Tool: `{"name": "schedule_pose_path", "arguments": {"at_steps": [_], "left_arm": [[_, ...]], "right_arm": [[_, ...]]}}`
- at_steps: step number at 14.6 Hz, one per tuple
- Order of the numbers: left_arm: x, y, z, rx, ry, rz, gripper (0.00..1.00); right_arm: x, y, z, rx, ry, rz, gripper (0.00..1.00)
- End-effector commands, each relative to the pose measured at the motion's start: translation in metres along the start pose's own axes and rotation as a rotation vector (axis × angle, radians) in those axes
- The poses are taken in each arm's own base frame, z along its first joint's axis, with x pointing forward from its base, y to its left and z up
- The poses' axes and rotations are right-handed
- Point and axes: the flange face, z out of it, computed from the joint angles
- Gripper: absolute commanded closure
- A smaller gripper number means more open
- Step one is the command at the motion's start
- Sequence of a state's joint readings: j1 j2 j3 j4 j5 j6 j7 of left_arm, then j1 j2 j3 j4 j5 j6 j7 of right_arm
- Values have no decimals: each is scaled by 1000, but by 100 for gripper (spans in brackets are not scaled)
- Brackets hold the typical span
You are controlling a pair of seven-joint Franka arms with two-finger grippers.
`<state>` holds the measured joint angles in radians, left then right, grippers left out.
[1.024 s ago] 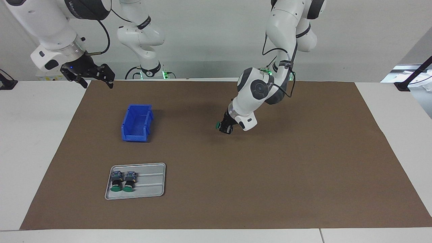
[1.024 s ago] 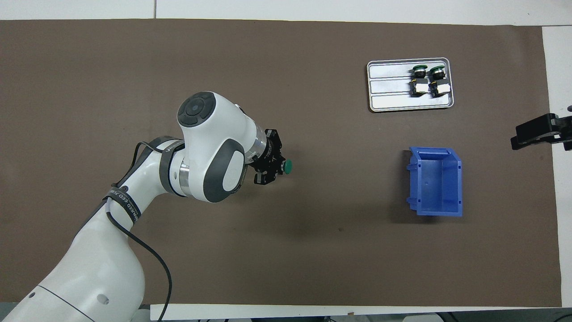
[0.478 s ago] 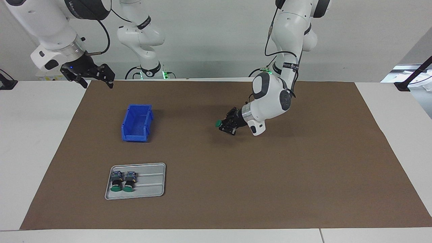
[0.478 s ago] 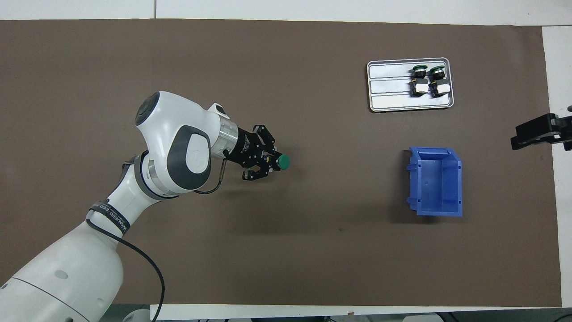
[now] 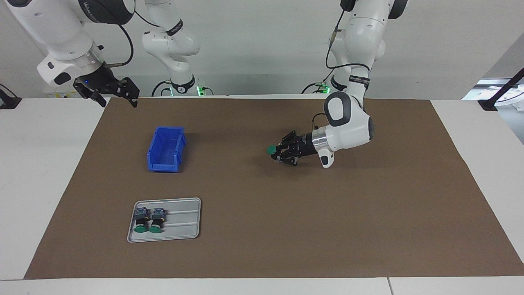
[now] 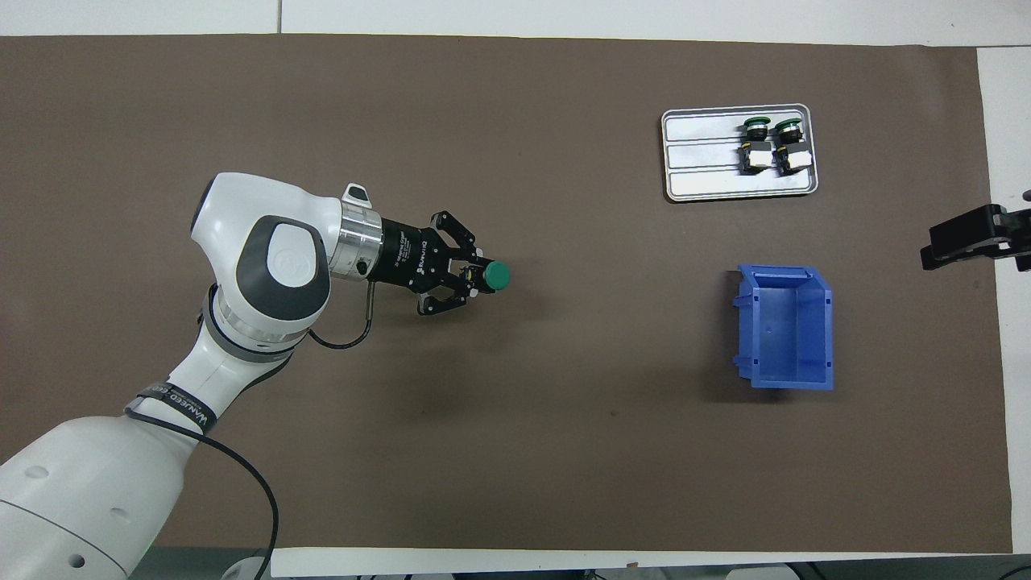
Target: Place and press button with both arms
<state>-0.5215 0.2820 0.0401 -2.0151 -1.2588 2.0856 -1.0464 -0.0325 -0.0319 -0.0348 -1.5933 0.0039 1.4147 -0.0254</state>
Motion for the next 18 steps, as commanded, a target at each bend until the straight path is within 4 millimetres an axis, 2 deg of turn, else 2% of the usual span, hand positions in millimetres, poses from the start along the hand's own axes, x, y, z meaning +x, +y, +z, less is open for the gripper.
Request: {"name": "schedule_pose_path", "arguments": {"at_steps": [1, 3, 5, 9, 15, 18], "left_arm": [[12, -19, -12, -36, -121, 5, 82], [24, -22, -14, -76, -173, -32, 82], [41, -34, -9, -109, -236, -39, 82], [69, -35, -7, -153, -354, -57, 82], [91, -38, 13, -170, -379, -60, 82], [98, -43, 11, -168, -399, -44, 82]], "right_arm": [[-7, 1, 0, 3, 9, -18, 2], [-7, 1, 0, 3, 9, -16, 2], [-7, 1, 0, 3, 9, -18, 2], [-7, 1, 0, 3, 10, -18, 2], [-7, 1, 0, 3, 9, -18, 2], [-7, 1, 0, 3, 9, -16, 2]]}}
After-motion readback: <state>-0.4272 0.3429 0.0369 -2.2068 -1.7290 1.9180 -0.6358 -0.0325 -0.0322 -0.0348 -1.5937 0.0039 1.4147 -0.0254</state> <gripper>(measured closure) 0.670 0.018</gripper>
